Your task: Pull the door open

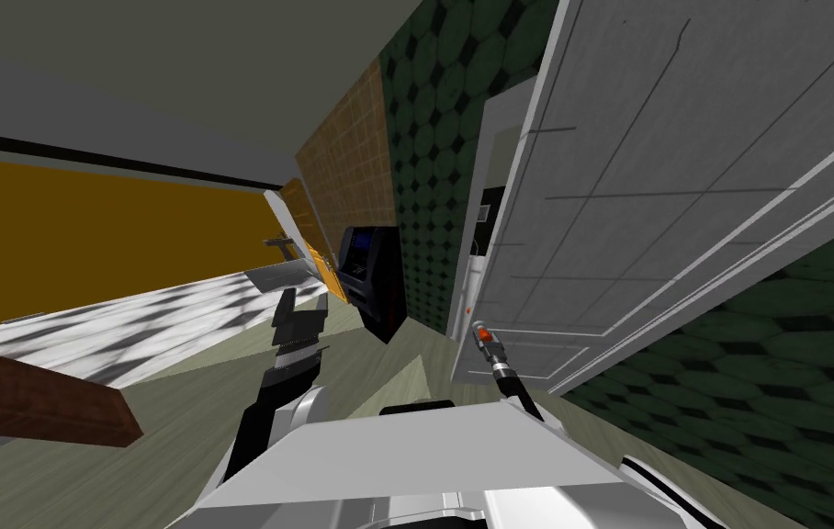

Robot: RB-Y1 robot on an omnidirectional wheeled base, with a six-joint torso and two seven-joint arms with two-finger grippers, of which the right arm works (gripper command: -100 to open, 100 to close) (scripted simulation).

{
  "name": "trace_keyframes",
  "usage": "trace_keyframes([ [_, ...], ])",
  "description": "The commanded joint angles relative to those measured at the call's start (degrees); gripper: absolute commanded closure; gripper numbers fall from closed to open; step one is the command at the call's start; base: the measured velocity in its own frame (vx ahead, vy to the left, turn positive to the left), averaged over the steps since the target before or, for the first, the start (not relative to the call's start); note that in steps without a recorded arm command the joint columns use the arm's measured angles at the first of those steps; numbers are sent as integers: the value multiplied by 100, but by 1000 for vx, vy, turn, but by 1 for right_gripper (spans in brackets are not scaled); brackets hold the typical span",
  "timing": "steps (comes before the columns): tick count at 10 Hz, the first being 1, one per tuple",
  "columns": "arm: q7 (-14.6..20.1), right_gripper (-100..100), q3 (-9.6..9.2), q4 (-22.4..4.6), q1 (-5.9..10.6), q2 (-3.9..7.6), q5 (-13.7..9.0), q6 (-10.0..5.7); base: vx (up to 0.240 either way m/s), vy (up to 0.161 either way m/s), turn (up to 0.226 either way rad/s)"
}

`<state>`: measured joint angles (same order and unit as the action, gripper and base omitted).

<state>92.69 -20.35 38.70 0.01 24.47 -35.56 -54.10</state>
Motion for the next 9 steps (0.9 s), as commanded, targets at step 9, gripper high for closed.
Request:
trace_keyframes([
  [9, 312, 100, -329, 48, -153, 261, 113, -188, -79, -15, 43],
])
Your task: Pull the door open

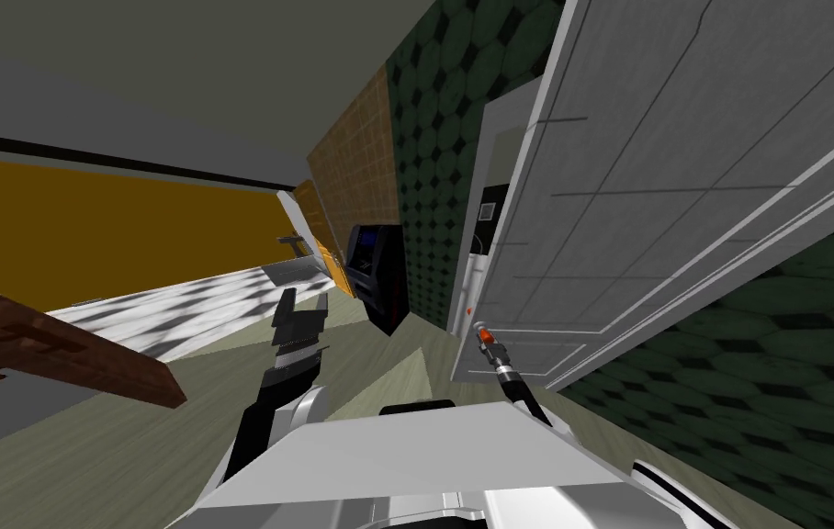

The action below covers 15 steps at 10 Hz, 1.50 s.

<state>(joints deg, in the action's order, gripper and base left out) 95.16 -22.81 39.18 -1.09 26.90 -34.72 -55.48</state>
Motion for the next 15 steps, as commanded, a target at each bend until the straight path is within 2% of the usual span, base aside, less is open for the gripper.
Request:
trace_keyframes([
  [1, 156, 100, -177, 18, -82, 94, 63, -114, -268, -76, 97],
  [3, 369, 100, -401, 61, -175, 272, 143, -265, -239, -72, 109],
  [5, 509, 100, -548, 89, -235, 388, 195, -364, -215, -79, 97],
  [6, 457, 100, -515, 45, -224, 333, 182, -298, -102, -24, 21],
  [12, 845, 100, -864, -125, -414, 616, 322, -895, -201, -76, 148],
  [15, 985, 100, -989, -186, -480, 723, 372, -1119, -201, -61, 114],
])
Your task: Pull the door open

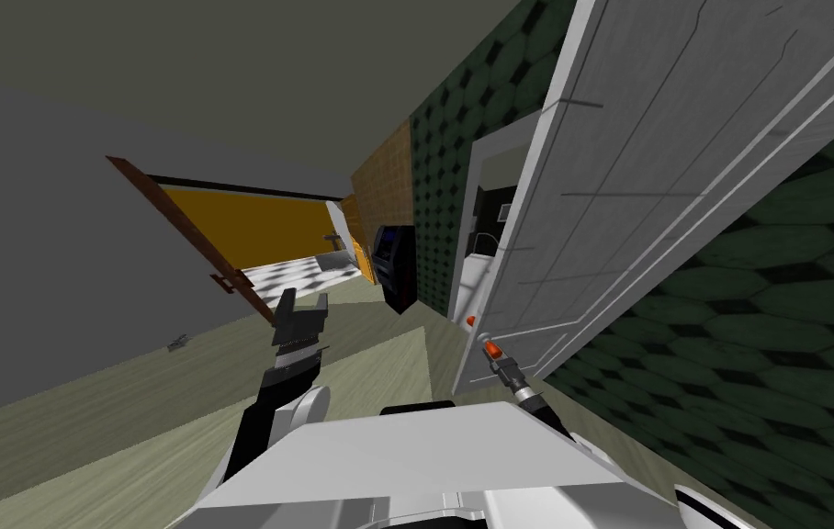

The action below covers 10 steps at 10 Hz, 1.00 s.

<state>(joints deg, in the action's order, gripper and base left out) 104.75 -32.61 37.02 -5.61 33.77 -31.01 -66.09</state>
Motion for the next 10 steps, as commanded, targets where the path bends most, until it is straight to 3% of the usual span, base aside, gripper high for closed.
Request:
trace_keyframes([
  [1, 0, 100, 0, 0, 0, 0, 0, 0, -89, -27, 20],
  [10, 248, 100, -200, -311, -4, 100, 74, -438, -191, -77, 151],
])
